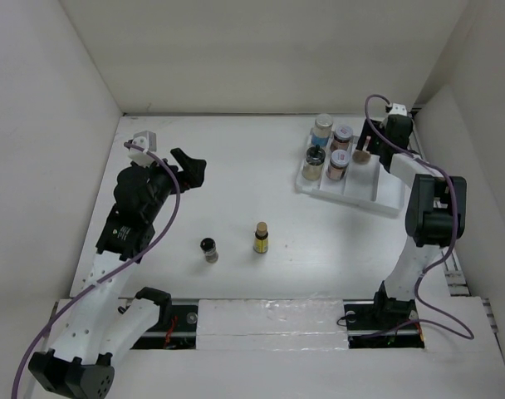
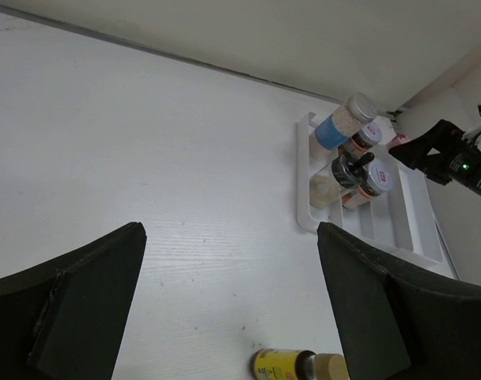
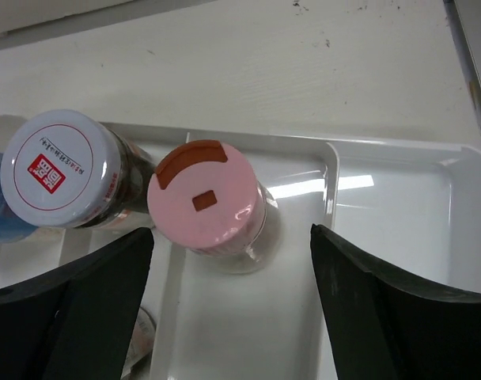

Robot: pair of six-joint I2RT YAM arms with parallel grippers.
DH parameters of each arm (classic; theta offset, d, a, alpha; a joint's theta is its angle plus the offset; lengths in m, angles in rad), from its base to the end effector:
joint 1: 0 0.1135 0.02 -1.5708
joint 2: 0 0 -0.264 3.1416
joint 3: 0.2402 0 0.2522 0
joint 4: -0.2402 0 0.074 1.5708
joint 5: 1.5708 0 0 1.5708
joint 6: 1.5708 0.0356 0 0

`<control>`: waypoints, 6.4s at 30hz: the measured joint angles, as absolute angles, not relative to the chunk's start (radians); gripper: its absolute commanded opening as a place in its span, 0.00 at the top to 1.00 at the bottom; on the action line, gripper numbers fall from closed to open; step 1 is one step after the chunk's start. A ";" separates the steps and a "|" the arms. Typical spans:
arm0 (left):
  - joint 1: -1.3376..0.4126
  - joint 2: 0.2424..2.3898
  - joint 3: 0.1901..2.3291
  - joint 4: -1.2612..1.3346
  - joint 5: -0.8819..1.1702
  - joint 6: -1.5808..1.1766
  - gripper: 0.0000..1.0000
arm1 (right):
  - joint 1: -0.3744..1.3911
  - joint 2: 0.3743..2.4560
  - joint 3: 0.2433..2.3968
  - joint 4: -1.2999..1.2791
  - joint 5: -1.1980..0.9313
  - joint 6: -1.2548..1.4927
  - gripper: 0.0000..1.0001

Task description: Organize the condiment bottles

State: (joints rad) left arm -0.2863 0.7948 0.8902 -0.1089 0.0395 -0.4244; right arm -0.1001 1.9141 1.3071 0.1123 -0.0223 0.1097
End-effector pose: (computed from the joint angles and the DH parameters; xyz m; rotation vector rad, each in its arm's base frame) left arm 0.1749 -0.0530 0.3835 -0.0800 1.6130 -0.5842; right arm 0.4386 -0.0433 0.2196 0.2026 2.0555 0.0289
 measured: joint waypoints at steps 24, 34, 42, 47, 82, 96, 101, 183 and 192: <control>-0.286 0.761 0.890 -0.105 0.052 -0.412 0.54 | 0.749 1.196 0.799 0.171 -0.260 0.033 0.13; -0.286 0.764 0.890 -0.102 0.052 -0.412 0.33 | 0.873 1.288 0.799 0.126 -0.267 -0.004 0.11; -0.286 0.772 0.890 -0.102 0.053 -0.412 0.33 | 0.878 1.335 0.799 0.120 -0.223 -0.012 0.34; -0.286 0.772 0.890 -0.102 0.056 -0.412 0.33 | 0.878 1.404 0.799 0.121 -0.203 -0.009 0.64; -0.286 0.771 0.890 -0.102 0.071 -0.412 0.33 | 0.078 1.479 0.929 0.082 0.269 0.077 0.81; -0.286 0.797 0.890 -0.101 0.072 -0.412 0.33 | 0.051 1.483 0.934 0.140 0.253 0.117 0.15; -0.286 0.803 0.890 -0.102 0.071 -0.412 0.33 | 0.063 1.309 0.932 0.136 0.242 0.116 0.21; -0.286 0.731 0.890 -0.123 0.025 -0.426 0.23 | -0.270 1.812 1.217 0.310 0.030 0.152 0.67; -0.286 0.753 0.890 -0.121 0.026 -0.426 0.23 | -0.270 1.913 1.226 0.322 0.025 0.155 0.61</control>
